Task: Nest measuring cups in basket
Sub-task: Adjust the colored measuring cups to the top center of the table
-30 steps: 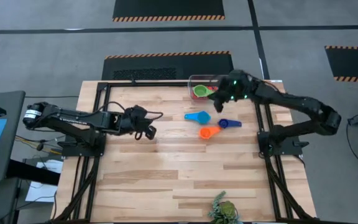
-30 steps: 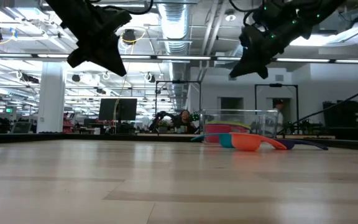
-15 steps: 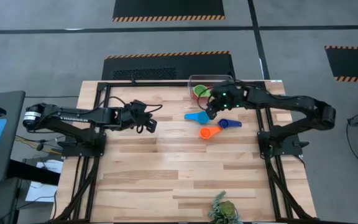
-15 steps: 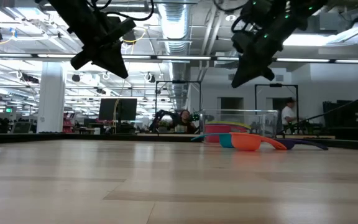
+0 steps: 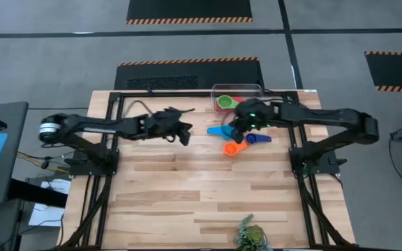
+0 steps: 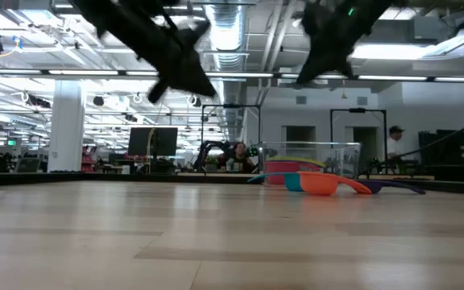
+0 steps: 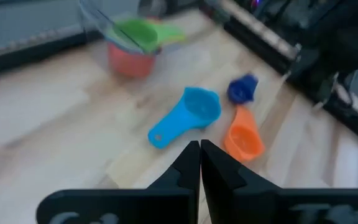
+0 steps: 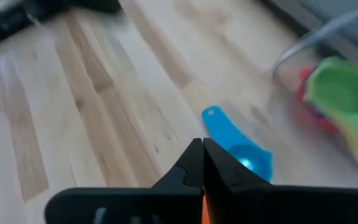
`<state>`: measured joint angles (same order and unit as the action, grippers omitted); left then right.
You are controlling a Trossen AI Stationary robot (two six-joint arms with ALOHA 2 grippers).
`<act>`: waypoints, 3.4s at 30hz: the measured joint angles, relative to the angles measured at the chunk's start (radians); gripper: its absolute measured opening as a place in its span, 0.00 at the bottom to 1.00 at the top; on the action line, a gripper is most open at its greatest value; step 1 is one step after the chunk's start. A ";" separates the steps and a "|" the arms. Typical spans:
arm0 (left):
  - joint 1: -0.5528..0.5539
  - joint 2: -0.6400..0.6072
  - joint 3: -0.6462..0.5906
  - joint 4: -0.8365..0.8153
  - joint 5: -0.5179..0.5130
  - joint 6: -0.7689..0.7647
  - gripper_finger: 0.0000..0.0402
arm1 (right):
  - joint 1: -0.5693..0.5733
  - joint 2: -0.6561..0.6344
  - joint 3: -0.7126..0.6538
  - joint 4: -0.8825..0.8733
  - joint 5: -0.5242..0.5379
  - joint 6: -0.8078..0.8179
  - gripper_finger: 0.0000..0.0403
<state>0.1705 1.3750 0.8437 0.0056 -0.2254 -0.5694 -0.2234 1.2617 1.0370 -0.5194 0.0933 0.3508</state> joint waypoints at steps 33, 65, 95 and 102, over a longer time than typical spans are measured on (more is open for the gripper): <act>0.065 0.757 0.691 -0.455 -0.103 0.085 0.00 | 0.354 -0.437 0.000 -0.264 0.258 0.175 0.04; 0.089 0.836 0.695 -0.372 -0.103 0.076 0.00 | 0.362 -0.390 -0.001 -0.244 0.256 0.174 0.04; -0.015 0.823 0.742 -0.082 0.386 -0.001 0.00 | 0.387 -0.378 -0.001 -0.263 0.253 0.173 0.05; -0.021 0.822 0.767 -0.138 0.153 0.113 0.00 | 0.387 -0.378 -0.001 -0.263 0.253 0.173 0.06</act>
<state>0.1493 2.1974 1.6104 -0.1329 -0.0721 -0.4559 0.1635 0.8837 1.0363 -0.7826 0.3466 0.5240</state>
